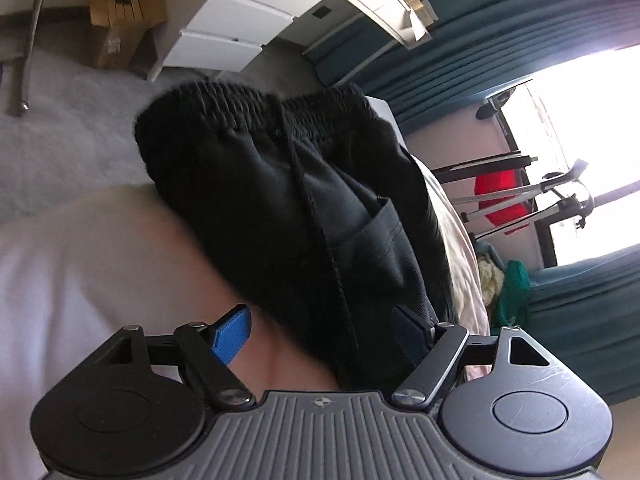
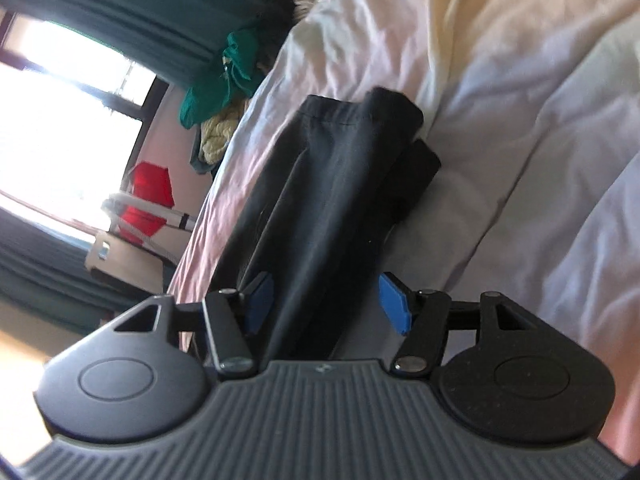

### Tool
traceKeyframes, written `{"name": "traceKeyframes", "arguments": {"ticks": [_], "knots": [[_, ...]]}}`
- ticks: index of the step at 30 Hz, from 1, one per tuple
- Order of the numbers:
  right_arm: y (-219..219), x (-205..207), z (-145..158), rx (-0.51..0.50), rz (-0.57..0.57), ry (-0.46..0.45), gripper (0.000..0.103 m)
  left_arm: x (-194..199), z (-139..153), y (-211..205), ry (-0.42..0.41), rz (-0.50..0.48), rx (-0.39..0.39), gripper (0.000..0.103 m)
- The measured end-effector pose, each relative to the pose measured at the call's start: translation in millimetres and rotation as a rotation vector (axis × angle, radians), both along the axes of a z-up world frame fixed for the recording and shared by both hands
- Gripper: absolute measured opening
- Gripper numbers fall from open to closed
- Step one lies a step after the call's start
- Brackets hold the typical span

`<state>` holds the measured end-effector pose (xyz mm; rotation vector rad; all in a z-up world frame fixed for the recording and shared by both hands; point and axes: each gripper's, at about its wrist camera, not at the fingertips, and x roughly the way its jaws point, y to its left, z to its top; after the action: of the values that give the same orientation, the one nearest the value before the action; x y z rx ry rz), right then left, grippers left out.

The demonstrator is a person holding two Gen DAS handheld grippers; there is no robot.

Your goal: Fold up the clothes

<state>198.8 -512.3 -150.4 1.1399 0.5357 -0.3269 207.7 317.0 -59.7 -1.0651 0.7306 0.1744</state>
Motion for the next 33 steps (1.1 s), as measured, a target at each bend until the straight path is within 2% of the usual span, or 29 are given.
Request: {"name": "traceKeyframes", "arguments": {"ticks": [3,5,7,8,9,10,11,12,15,18,22,27,33], "knots": [[0,18,-15,-0.013,-0.027,0.018,0.061,23,-16,-5,0.007,0.004,0.034,0.071],[-4,28,-27,-0.013,-0.067,0.019,0.055,35,-20,-6,-0.002,0.047,0.069,0.067],[-9,34,-35,-0.012,-0.112,-0.004,0.04,45,-17,-9,0.003,0.077,0.127,0.061],[-12,36,-38,-0.014,-0.133,-0.013,0.034,49,-15,-10,0.02,0.096,0.148,0.051],[-14,37,-39,-0.019,-0.15,-0.025,0.021,51,-13,-11,0.038,0.115,0.164,0.038],[-15,37,-39,-0.026,-0.166,-0.039,0.016,52,-10,-12,0.043,0.13,0.172,0.033],[-13,36,-37,-0.05,-0.177,-0.047,0.015,52,-6,-12,0.038,0.139,0.183,0.024],[-11,35,-33,-0.07,-0.186,-0.052,0.013,51,-1,-12,0.031,0.146,0.194,0.019],[-2,28,-20,-0.113,-0.215,-0.068,0.011,44,20,-15,-0.009,0.15,0.242,0.014],[1,19,-5,-0.107,-0.244,-0.079,0.011,32,48,-16,-0.063,0.173,0.237,0.012],[3,-3,24,-0.117,-0.226,-0.104,0.011,12,83,-16,-0.099,0.16,0.226,0.012],[-13,-52,36,-0.036,-0.225,-0.082,0.011,-52,120,-9,-0.09,0.117,0.227,0.012],[-17,-118,26,0.047,-0.197,-0.019,0.011,-148,120,12,-0.102,0.055,0.196,0.012]]}}
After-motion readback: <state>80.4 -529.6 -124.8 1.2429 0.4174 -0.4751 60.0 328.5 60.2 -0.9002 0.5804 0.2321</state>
